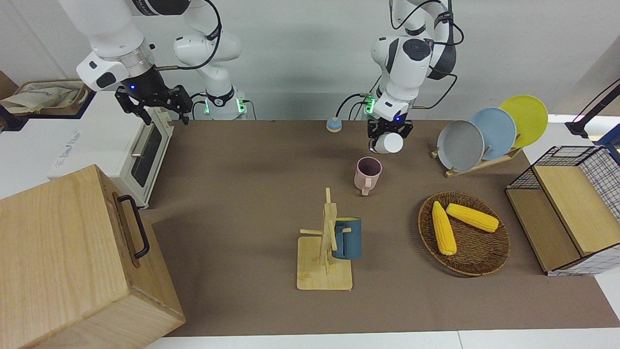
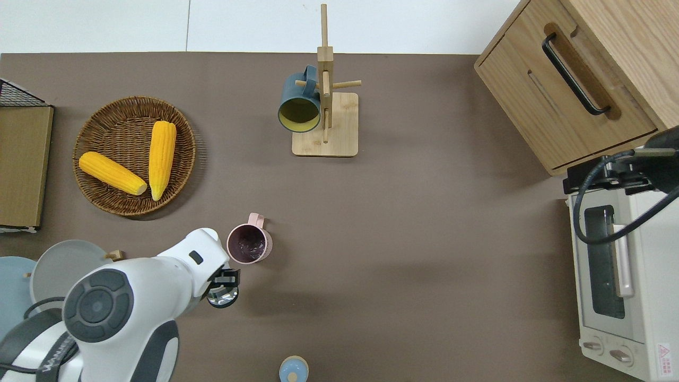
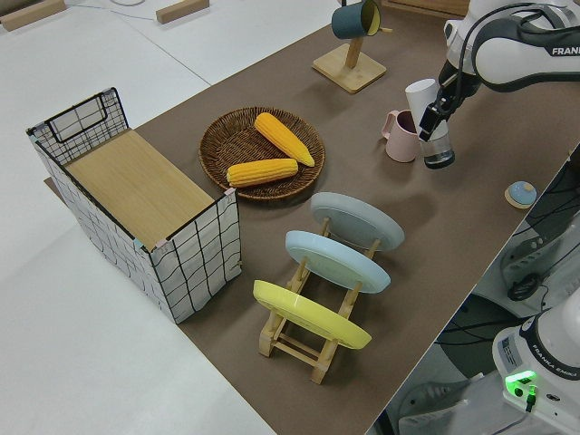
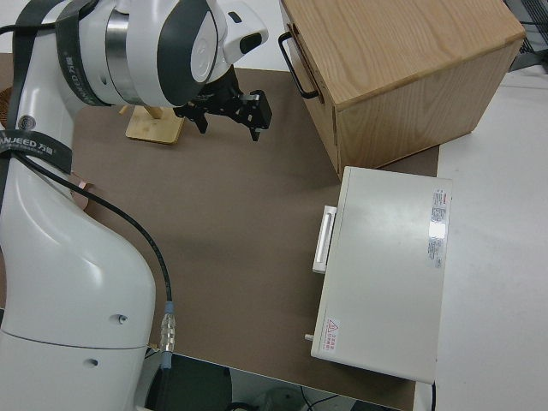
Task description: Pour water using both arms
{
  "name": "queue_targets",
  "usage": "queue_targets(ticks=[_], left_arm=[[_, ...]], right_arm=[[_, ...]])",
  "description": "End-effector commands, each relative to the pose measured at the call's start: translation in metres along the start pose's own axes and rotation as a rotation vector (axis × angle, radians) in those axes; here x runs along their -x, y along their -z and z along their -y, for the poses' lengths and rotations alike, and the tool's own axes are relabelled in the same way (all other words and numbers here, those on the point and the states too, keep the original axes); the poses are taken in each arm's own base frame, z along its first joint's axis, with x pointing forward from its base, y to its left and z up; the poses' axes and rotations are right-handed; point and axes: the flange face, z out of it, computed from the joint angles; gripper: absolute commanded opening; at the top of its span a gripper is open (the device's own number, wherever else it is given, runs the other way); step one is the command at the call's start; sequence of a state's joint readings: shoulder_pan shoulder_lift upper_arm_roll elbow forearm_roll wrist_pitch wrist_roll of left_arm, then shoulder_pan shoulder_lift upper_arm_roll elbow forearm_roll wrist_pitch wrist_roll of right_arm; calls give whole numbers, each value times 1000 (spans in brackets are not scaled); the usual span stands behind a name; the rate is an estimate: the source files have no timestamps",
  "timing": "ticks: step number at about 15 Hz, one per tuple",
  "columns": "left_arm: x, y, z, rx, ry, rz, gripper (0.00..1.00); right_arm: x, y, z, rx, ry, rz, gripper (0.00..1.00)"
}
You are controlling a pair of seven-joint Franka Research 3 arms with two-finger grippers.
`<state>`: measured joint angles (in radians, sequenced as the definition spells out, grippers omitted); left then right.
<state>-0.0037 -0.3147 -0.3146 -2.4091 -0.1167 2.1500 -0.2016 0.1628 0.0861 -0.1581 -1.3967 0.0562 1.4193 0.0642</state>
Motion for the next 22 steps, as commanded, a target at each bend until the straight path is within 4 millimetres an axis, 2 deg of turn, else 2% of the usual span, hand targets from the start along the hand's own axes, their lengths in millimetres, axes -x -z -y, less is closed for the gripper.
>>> queue_targets(ticks=[1,5,9,14,16,18,22], left_arm=[[-8,18,40,-57,46,-101,0],[-34,46,75,-46,124,-267,0],[-64,104,117,-38,211,-483,0],[-90,169,175,-76,255,-605,0],[-100,180,189,-96,252,-624,0],[-115,197,218,-162,235,-643,0],[-152,196,266,-188,182,-645,0]], right_arm=[[3,2,-2,-6,5,-8,990],[3,2,-2,-6,5,-8,990],[3,2,-2,-6,5,-8,990],[3,2,-2,-6,5,-8,990],[3,2,-2,-6,5,-8,990],[3,2,-2,-6,5,-8,990],[3,2,-2,-6,5,-8,990]])
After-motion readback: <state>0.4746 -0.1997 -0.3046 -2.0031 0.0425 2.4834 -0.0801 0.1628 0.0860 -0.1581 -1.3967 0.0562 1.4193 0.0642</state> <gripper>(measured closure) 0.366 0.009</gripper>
